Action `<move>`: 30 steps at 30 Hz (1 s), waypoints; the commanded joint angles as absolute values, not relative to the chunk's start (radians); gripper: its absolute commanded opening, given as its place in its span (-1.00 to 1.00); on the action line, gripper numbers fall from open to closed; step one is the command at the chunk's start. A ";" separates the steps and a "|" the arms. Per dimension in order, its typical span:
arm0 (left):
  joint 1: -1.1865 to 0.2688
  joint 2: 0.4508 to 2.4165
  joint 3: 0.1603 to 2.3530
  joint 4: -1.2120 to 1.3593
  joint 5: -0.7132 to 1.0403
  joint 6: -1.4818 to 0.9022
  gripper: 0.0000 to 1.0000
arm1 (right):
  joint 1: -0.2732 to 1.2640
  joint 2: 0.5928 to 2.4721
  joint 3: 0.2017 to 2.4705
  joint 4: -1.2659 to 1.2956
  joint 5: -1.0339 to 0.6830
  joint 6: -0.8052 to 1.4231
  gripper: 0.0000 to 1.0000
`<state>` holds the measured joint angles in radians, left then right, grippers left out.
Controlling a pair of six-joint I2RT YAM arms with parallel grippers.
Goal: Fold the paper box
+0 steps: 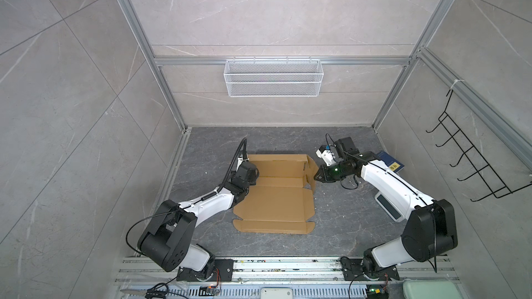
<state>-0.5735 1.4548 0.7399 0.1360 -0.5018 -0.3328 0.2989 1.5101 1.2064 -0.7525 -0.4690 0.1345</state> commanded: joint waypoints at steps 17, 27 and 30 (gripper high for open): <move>-0.598 1.446 0.741 0.209 -0.517 -0.294 -1.00 | 0.317 1.628 1.462 -0.907 -0.453 0.091 -0.88; -0.601 1.462 0.749 0.210 -0.504 -0.301 -1.00 | 0.325 1.640 1.532 -0.922 -0.417 0.104 -0.84; -0.601 1.461 0.746 0.209 -0.502 -0.305 -1.00 | 0.326 1.651 1.526 -0.923 -0.443 0.096 -0.85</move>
